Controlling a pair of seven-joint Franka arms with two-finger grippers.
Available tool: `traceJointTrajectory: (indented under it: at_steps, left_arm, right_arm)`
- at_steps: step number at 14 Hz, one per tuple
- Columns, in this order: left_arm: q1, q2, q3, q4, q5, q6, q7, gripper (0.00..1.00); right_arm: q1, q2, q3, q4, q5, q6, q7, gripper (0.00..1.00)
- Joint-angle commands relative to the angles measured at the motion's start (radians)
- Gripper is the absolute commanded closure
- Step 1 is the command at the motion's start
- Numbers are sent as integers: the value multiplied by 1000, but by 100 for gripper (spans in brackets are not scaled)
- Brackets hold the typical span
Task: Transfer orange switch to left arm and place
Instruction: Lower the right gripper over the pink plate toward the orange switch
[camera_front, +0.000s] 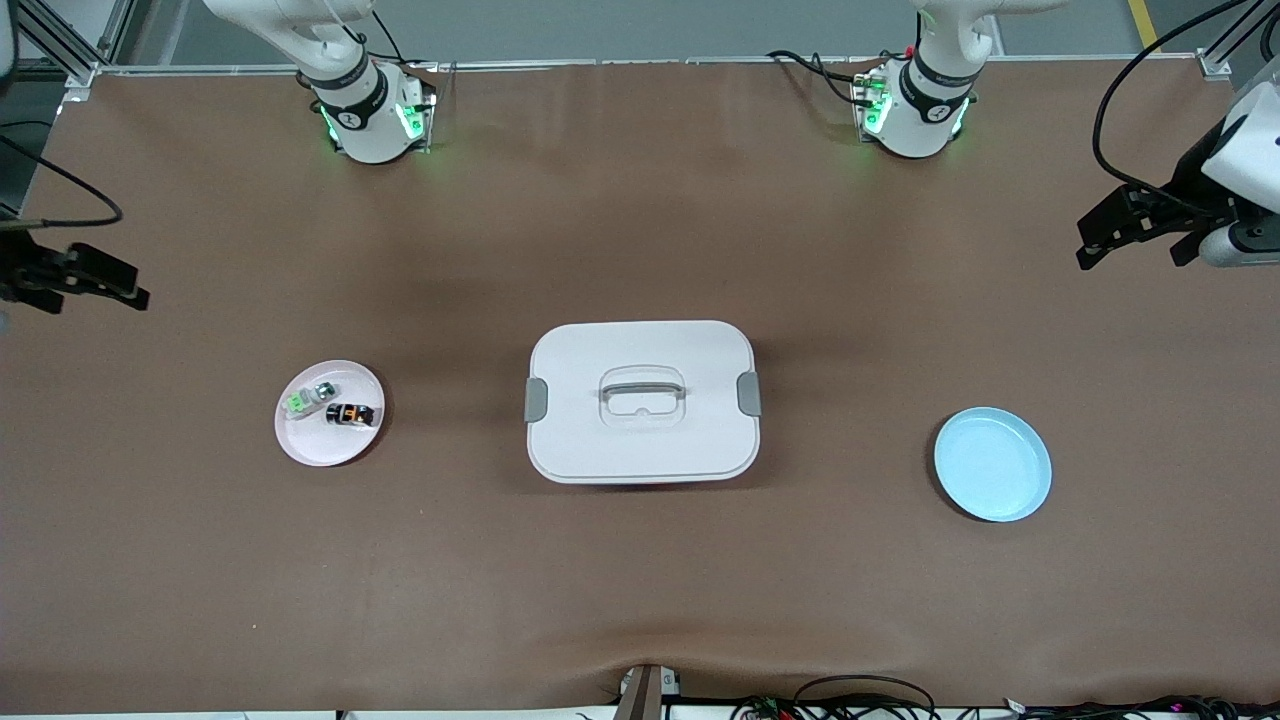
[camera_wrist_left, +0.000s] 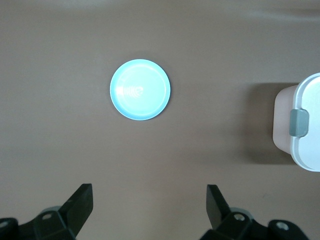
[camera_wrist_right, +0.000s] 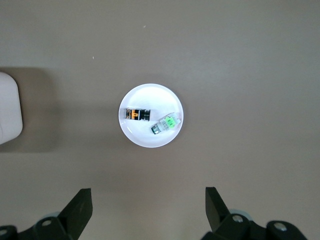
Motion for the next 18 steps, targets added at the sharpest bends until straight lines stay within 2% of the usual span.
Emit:
traceJointTrajectory:
  at_steps: [1, 2, 6, 10, 12, 15, 18]
  left_arm:
    - [3, 2, -1, 26, -17, -43, 12, 0]
    - [3, 0, -1, 24, -17, -43, 12, 0]
    - [-2, 9, -9, 21, -17, -43, 4, 0]
    - [-10, 28, -10, 24, -16, -37, 1, 0]
    - [-10, 29, -10, 24, -16, -32, 1, 0]
    - [-11, 34, -12, 26, -17, -27, 0, 0]
    - [-11, 34, -12, 26, -17, -27, 0, 0]
  right_arm:
    - [28, 58, -5, -5, 10, 24, 5, 0]
    - [38, 82, -5, -13, 9, 65, 7, 0]
    - [87, 90, -3, -202, 12, 330, 21, 0]
    - [82, 108, -5, -390, 119, 549, 19, 0]
    - [81, 137, -5, -427, 121, 601, 12, 0]
    - [81, 191, -5, -433, 121, 636, 5, 0]
    - [82, 254, -5, -448, 119, 731, 5, 0]
